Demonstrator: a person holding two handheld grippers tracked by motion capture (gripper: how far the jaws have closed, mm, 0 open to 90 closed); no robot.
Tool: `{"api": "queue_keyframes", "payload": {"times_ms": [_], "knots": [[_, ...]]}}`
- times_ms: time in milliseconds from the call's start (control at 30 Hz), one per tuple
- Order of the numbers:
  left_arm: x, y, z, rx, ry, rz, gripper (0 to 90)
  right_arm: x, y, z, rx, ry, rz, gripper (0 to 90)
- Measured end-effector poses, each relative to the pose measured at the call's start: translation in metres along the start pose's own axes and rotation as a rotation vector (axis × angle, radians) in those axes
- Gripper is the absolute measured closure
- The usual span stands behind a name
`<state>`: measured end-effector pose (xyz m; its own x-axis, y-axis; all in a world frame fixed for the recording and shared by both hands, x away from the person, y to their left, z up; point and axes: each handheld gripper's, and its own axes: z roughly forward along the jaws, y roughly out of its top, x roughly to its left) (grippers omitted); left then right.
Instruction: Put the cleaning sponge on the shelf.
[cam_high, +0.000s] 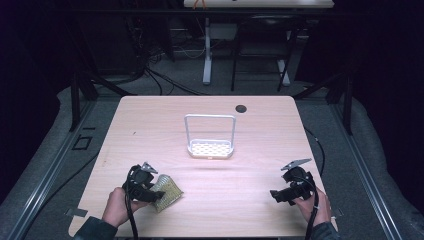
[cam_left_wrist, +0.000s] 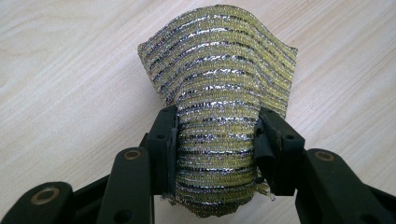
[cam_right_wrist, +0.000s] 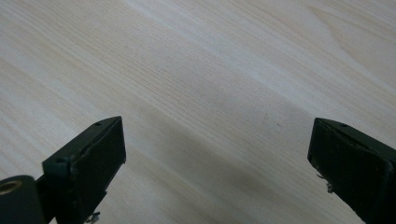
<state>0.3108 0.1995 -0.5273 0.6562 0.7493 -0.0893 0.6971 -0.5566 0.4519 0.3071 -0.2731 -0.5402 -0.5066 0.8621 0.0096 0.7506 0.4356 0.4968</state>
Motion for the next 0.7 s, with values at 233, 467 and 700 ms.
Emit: {"api": "queue_keyframes", "payload": {"times_ms": [233, 467, 700], "knots": [[-0.002, 0.002, -0.003, -0.012, -0.002, 0.006, 54.0, 0.0, 0.0, 0.0, 0.001, 0.0, 0.0, 3.9], [-0.002, 0.005, -0.006, -0.032, -0.012, 0.007, 53.7, 0.0, 0.0, -0.001, 0.005, 0.0, 0.003, 4.6], [-0.003, 0.011, -0.008, -0.054, -0.02, 0.011, 53.8, -0.001, 0.001, 0.0, 0.012, -0.001, -0.002, 4.9]]}}
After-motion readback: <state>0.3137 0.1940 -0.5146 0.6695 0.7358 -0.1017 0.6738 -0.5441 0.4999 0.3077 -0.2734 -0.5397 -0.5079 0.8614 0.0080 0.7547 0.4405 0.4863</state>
